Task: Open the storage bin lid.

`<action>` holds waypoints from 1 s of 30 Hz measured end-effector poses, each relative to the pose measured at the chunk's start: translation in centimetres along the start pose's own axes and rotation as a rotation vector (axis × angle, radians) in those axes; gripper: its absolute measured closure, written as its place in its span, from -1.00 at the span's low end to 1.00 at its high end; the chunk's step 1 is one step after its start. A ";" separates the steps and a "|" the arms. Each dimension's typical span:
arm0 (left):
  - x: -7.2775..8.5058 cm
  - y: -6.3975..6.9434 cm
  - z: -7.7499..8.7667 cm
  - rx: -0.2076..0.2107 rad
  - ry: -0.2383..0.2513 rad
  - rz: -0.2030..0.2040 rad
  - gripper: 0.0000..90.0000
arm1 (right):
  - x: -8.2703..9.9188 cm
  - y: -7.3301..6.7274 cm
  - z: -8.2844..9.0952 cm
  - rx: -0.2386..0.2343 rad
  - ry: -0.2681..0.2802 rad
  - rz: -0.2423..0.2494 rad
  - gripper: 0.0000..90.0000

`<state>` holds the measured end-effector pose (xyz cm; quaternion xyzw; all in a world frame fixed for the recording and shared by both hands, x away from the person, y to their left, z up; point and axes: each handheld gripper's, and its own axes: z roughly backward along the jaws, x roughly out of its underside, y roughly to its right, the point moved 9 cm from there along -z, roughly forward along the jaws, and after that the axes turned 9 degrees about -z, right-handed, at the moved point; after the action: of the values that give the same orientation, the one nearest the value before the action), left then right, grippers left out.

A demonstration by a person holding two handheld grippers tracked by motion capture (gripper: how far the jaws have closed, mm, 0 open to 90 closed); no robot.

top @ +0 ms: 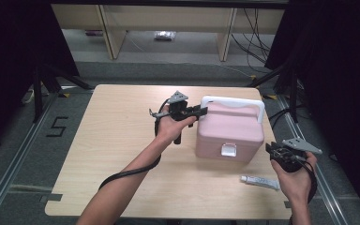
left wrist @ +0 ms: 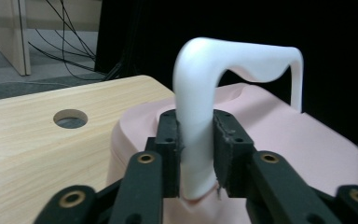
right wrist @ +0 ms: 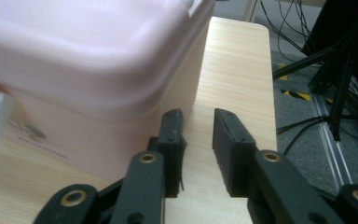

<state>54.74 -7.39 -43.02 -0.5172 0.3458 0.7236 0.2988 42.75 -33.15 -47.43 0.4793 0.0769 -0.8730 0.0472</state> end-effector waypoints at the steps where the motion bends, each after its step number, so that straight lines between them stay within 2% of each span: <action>1: 0.0 0.0 0.0 -0.002 -0.006 -0.004 0.64 | 0.0 0.0 0.0 -0.001 0.002 0.001 0.72; 2: -0.1 0.1 0.1 0.001 -0.007 0.004 0.64 | 0.3 -0.4 0.1 -0.007 -0.014 -0.045 0.76; 3: -0.2 0.1 0.0 0.000 -0.008 0.007 0.65 | 0.3 -0.4 0.1 -0.021 -0.008 -0.025 0.82; 5: -0.3 0.1 0.0 0.000 -0.013 0.015 0.65 | 0.4 -0.4 0.3 -0.022 -0.008 -0.028 0.92; 6: -0.3 0.1 0.0 -0.001 -0.014 0.020 0.65 | 0.4 -0.7 0.4 -0.039 -0.004 -0.047 0.98; 7: -0.4 0.1 0.0 -0.003 -0.013 0.027 0.65 | 0.5 -0.7 0.5 -0.024 -0.014 -0.053 1.00; 8: -0.4 0.1 0.0 -0.002 -0.014 0.032 0.65 | 0.5 -0.9 0.6 -0.042 -0.011 -0.045 1.00; 10: -0.6 0.1 0.0 -0.001 -0.013 0.047 0.65 | 0.6 -1.0 0.7 -0.042 -0.014 -0.033 1.00; 11: -0.7 0.1 0.0 0.001 -0.012 0.055 0.65 | 0.6 -1.4 0.8 -0.057 -0.015 -0.052 1.00; 12: -0.8 0.0 0.0 0.002 -0.013 0.063 0.65 | 0.5 -1.3 0.8 -0.055 -0.006 -0.036 1.00; 16: -1.0 0.0 0.0 0.000 -0.014 0.085 0.65 | 0.1 -1.9 1.1 -0.088 0.013 -0.066 1.00; 17: -1.0 0.0 0.0 -0.001 -0.014 0.088 0.65 | 0.0 -2.2 1.3 -0.085 0.010 -0.088 1.00; 18: -1.1 0.0 0.0 -0.002 -0.014 0.093 0.65 | -0.3 -2.0 1.4 -0.078 0.023 -0.057 1.00; 19: -1.1 0.0 0.0 -0.002 -0.014 0.097 0.65 | -0.3 -2.3 1.5 -0.080 0.013 -0.082 1.00; 20: -1.1 0.0 0.0 -0.003 -0.015 0.098 0.65 | -0.4 -2.2 1.5 -0.084 0.019 -0.060 1.00; 21: -1.1 0.0 0.0 -0.003 -0.016 0.100 0.65 | -0.6 -2.3 1.4 -0.101 0.031 -0.060 1.00; 24: -1.3 0.0 0.0 -0.003 -0.016 0.113 0.65 | -0.7 -2.7 1.5 -0.100 0.030 -0.079 1.00; 25: -1.3 0.1 0.0 -0.002 -0.017 0.113 0.65 | -0.8 -2.6 1.5 -0.100 0.037 -0.057 1.00; 27: -1.3 0.1 0.0 0.003 -0.014 0.116 0.65 | -0.9 -2.7 1.5 -0.100 0.042 -0.055 1.00; 28: -1.3 0.1 0.0 -0.001 -0.016 0.117 0.65 | -0.9 -3.0 1.5 -0.107 0.036 -0.087 1.00; 30: -1.3 0.1 0.0 -0.001 -0.018 0.117 0.65 | -1.1 -3.0 1.3 -0.112 0.048 -0.069 1.00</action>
<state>55.01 -7.51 -41.79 -0.4898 0.3723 0.7447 0.2586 41.78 -30.43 -45.55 0.4935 0.1434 -0.8568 0.0421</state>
